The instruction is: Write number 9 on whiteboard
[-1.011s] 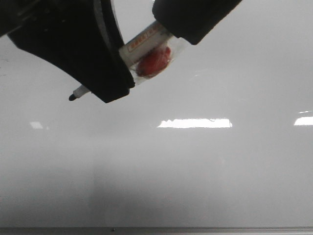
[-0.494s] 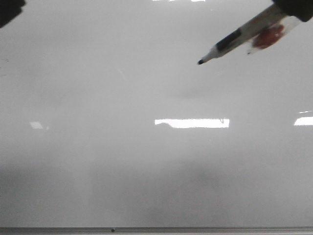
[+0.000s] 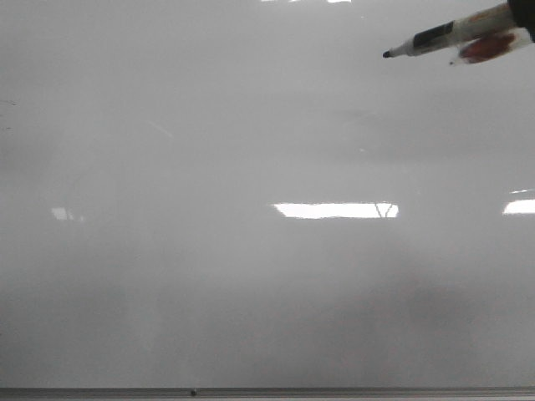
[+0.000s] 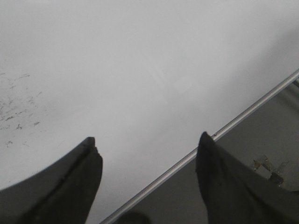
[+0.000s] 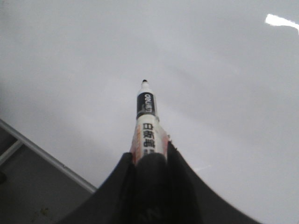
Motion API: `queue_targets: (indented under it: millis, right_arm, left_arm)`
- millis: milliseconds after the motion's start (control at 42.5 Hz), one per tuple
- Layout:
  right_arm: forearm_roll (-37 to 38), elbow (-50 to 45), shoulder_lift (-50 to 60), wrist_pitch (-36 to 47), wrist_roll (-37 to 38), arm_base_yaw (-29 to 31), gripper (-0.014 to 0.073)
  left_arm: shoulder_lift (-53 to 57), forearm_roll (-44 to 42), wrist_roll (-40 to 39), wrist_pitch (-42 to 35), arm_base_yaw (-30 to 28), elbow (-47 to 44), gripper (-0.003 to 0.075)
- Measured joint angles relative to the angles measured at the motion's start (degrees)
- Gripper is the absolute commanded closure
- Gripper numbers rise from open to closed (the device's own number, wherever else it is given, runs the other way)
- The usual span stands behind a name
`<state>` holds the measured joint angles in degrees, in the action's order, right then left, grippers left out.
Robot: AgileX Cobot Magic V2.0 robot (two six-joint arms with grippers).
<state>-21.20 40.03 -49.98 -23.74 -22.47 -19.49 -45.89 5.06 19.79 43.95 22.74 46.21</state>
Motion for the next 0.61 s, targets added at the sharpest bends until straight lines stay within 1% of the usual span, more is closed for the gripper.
queue_targets:
  millis: [94, 353, 611]
  right_arm:
    - [-0.1, 1.2, -3.3, 2.5, 0.0, 0.0, 0.0659]
    - [-0.3, 7.4, -12.2, 5.5, 0.0, 0.0, 0.0659]
    - [-0.5, 10.4, -19.2, 9.7, 0.0, 0.0, 0.0659]
  left_arm:
    - [0.0, 0.0, 0.0, -0.1, -0.1, 0.0, 0.0290]
    - [0.0, 0.1, 0.0, -0.1, -0.1, 0.0, 0.0290]
    - [0.0, 0.1, 0.0, -0.1, -0.1, 0.0, 0.0290]
